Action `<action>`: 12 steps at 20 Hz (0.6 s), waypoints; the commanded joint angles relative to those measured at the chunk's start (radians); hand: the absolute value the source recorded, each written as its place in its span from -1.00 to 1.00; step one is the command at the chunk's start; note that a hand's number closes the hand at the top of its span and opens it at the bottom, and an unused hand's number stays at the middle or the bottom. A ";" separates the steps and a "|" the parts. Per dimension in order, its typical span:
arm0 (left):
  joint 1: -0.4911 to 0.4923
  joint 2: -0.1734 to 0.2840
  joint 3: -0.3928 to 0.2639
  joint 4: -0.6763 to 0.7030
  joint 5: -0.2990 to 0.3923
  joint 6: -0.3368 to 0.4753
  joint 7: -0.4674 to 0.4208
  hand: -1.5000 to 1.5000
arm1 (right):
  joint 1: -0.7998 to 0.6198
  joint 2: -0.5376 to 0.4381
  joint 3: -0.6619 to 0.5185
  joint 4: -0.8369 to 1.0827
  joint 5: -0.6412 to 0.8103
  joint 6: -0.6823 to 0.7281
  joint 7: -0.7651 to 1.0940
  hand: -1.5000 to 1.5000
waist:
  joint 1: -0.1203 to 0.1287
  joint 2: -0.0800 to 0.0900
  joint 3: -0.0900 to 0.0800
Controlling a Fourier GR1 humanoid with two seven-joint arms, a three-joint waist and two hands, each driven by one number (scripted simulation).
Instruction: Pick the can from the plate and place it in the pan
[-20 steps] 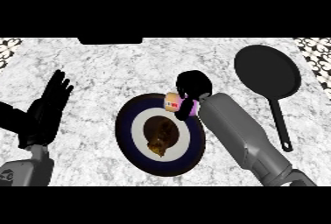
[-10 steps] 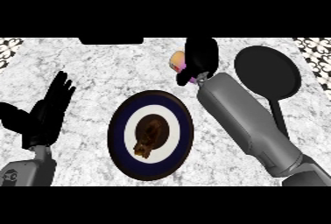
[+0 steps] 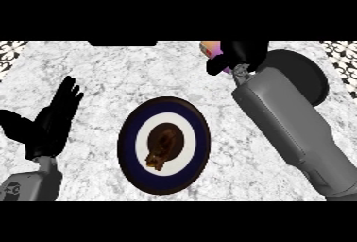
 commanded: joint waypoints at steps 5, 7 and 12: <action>0.023 -0.027 -0.022 -0.014 -0.022 0.002 -0.015 0.00 | 0.040 -0.163 -0.196 0.005 -0.029 -0.063 -0.101 1.00 | 0.009 0.005 0.000; -0.023 -0.016 0.010 0.030 -0.012 -0.002 -0.026 0.00 | 0.120 -0.197 -0.207 -0.005 -0.019 -0.113 -0.164 1.00 | 0.004 0.006 0.000; -0.041 -0.006 0.015 0.004 0.005 -0.020 0.017 0.00 | 0.137 -0.252 -0.326 0.136 -0.065 -0.227 -0.322 1.00 | 0.013 0.009 0.001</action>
